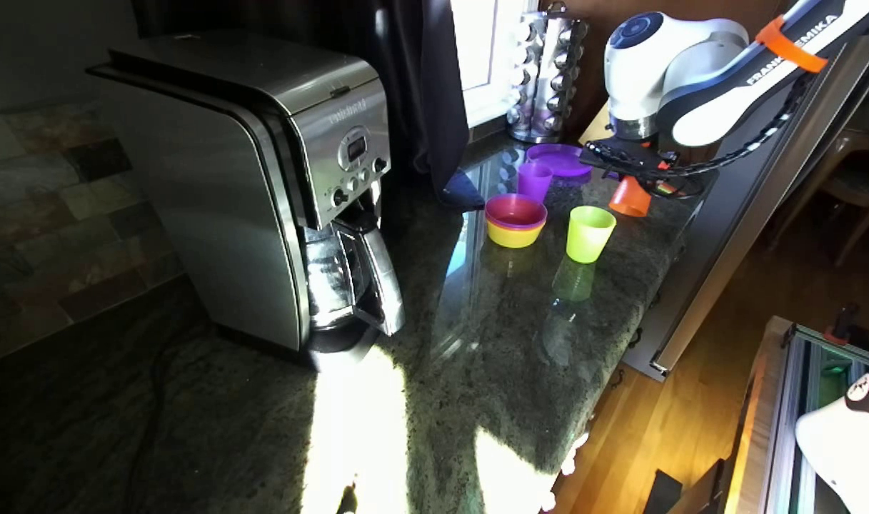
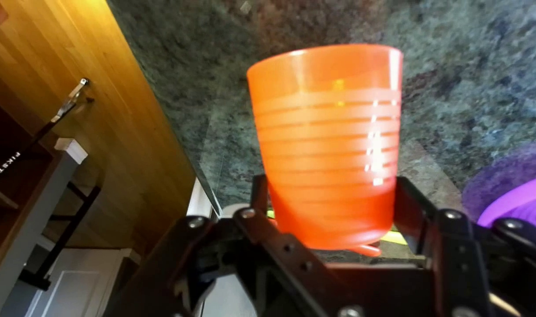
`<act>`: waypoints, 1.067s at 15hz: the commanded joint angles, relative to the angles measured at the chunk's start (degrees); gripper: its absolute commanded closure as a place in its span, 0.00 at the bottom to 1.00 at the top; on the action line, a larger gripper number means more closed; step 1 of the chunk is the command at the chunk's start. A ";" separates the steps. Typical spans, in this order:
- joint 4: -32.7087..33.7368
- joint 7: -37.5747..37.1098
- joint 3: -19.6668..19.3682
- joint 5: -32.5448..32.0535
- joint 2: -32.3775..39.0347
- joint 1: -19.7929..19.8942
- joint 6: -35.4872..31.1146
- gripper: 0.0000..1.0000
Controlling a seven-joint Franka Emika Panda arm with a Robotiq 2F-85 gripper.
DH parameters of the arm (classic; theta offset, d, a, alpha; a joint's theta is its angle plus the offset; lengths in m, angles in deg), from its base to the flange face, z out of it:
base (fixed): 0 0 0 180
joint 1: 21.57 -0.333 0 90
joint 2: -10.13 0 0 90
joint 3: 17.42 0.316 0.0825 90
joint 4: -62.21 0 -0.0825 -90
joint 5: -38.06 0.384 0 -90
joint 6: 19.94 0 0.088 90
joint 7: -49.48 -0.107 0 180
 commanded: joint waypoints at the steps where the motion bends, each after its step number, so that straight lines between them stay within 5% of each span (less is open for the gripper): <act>1: 1.10 -5.78 1.28 -1.37 1.61 0.06 2.55 0.56; 7: 2.69 -8.27 2.40 -0.99 3.14 -0.35 4.97 0.50; 8: 2.85 -8.21 2.57 -0.46 3.14 -0.36 4.77 0.08; 13: 3.18 -6.27 2.90 2.52 3.28 -0.03 2.41 0.00; 16: 3.40 3.54 2.58 12.10 2.44 1.12 0.19 0.00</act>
